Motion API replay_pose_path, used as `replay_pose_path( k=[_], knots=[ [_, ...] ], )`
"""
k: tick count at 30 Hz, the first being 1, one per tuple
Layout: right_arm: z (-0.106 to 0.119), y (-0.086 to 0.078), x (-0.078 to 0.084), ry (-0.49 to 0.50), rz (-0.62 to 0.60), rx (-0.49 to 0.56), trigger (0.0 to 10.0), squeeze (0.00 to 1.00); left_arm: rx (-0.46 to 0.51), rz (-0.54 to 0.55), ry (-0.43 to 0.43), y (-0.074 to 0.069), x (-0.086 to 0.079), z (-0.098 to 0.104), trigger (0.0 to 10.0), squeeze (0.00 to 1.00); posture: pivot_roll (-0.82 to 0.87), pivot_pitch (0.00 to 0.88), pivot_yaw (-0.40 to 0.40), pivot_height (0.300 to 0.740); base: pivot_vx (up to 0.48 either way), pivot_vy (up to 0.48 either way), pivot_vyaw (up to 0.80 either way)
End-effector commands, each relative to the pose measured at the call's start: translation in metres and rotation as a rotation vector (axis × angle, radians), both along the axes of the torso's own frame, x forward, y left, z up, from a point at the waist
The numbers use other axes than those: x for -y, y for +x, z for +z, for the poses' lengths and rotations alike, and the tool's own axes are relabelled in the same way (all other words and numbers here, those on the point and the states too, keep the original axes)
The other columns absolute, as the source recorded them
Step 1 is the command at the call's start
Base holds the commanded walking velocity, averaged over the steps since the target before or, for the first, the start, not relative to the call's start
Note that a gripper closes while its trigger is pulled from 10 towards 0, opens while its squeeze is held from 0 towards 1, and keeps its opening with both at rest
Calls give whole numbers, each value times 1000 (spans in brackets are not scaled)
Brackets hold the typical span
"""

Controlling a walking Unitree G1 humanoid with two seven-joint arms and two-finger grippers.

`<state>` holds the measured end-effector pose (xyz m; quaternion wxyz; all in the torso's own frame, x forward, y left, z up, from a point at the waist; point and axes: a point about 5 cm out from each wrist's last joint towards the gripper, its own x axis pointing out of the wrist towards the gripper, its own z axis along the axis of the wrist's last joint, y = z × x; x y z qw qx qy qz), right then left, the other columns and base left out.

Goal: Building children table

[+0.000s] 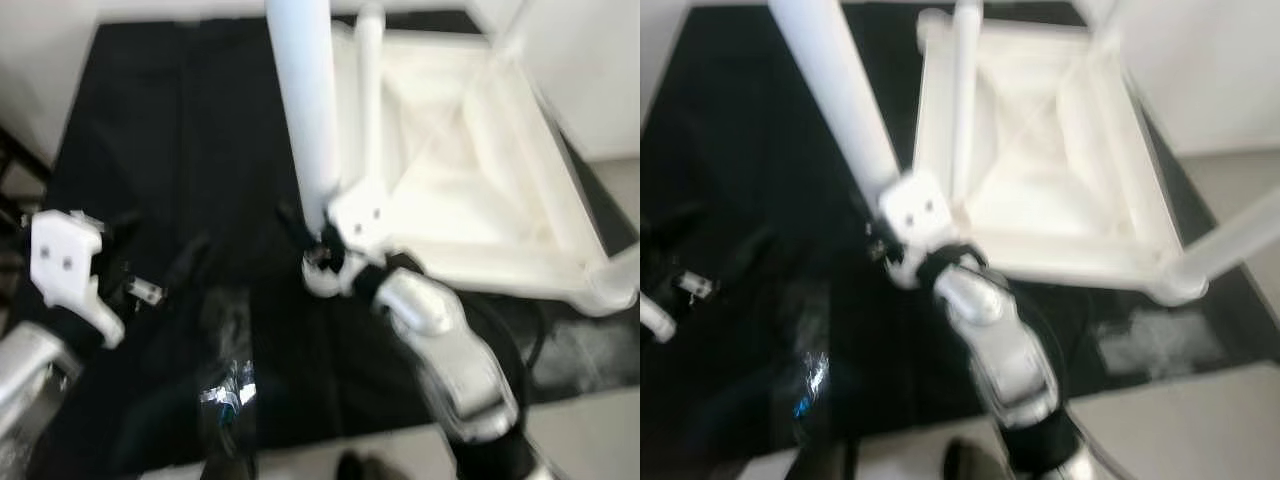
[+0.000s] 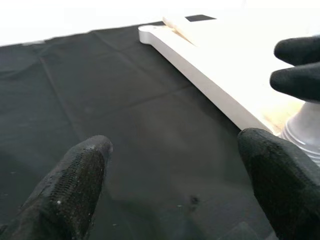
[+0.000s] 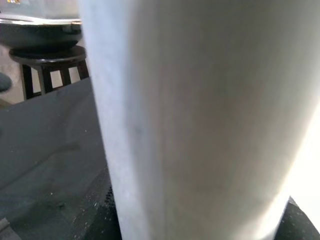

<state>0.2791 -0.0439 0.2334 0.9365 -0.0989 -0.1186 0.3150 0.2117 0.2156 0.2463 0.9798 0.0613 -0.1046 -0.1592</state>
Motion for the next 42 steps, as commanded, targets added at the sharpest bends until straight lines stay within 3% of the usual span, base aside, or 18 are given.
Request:
replay_pose_path(
  k=[1, 6, 9, 14, 15, 19, 22, 25, 34, 42],
  knots=[
    [-51, 6, 8, -80, -68, -258, 10000, 0, -13, -14, 13, -2, 1, -2, 10000, 0, 49, 319, -42, 740, 0, 0, 0],
    [-43, 8, 9, -44, -90, -243, 10000, 0, -12, -14, 14, -1, 1, -3, 10000, 0, 50, 319, -41, 740, 0, 0, 0],
    [-32, 9, 4, 34, 74, -268, 10000, 0, -8, -15, 14, 0, 1, -2, 10000, 0, 49, 323, -42, 740, 0, 0, 0],
    [-23, 11, 4, 61, 189, -284, 10000, 0, -5, -14, 11, 0, 2, -1, 10000, 0, 48, 326, -45, 740, 0, 0, 0],
    [-9, 18, 14, -13, 431, -234, 10000, 0, 0, -13, 2, 0, 3, 0, 10000, 0, 50, 329, -46, 740, 0, 0, 0],
    [0, 25, 25, -95, 576, -180, 10000, 0, 2, -12, -2, 0, 3, 0, 10000, 0, 59, 337, -49, 740, 0, 0, 0],
    [8, 43, 35, -267, 731, -108, 10000, 0, 7, -8, -8, -3, 2, 3, 10000, 0, 69, 353, -50, 740, 0, 0, 0],
    [14, 48, 33, -321, 859, -97, 10000, 0, 12, -3, -12, -6, 2, 5, 10000, 0, 89, 375, -53, 740, 0, 0, 0],
    [40, 64, 26, -234, 1002, -120, 10000, 0, 14, 1, -21, -10, 0, 10, 10000, 0, 100, 395, -53, 740, 0, 0, 0],
    [40, 64, 26, -234, 1002, -120, 10000, 0, 14, 1, -21, -10, 0, 10, 10000, 0, 100, 395, -53, 740, 0, 0, 0]
  ],
)
